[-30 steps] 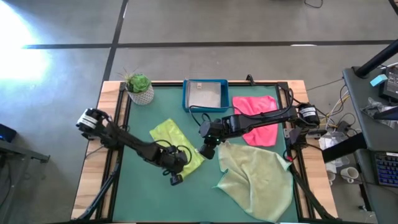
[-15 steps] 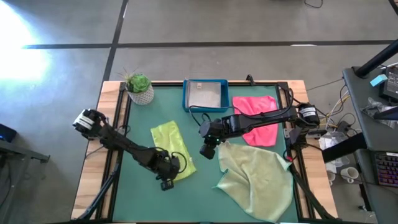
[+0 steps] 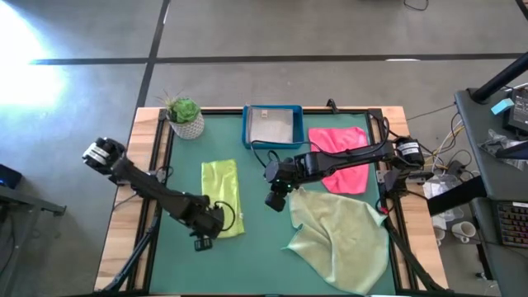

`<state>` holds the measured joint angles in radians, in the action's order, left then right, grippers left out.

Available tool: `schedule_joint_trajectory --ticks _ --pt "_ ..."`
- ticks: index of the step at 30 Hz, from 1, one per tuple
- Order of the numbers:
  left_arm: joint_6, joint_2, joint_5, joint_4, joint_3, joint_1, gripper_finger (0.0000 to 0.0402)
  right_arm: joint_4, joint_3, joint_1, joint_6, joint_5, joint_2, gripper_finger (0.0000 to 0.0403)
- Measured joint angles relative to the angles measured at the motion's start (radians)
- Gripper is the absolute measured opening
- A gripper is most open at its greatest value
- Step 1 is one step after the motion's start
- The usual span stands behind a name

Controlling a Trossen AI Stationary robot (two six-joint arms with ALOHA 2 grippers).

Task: Fold microfiber towels
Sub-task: Fold the green microfiber cloth

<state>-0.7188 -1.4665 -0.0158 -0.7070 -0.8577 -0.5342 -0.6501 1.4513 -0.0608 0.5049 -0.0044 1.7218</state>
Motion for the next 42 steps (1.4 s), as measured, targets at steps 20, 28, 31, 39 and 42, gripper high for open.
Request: schedule_joint_trajectory --ticks 20,28,31,39,42 --pt "0.16 0.188 0.014 -0.172 -0.001 -0.004 0.0064 0.008 0.0 0.0 0.017 -0.003 0.0 0.0078" --pt "0.048 0.209 0.017 -0.349 -0.002 0.004 0.0149 0.073 0.0 -0.001 0.008 -0.003 0.0 0.0166" --pt "-0.005 0.209 -0.01 -0.374 -0.002 0.004 0.017 0.131 0.0 -0.006 -0.022 -0.003 0.0 0.0193" --pt "-0.036 0.208 0.015 -0.237 -0.001 -0.05 0.018 0.333 0.0 -0.066 -0.273 -0.004 0.0 0.0216" --pt "-0.069 0.205 0.077 -0.161 -0.002 -0.099 0.018 0.384 0.0 -0.095 -0.445 -0.003 0.0 0.0215"
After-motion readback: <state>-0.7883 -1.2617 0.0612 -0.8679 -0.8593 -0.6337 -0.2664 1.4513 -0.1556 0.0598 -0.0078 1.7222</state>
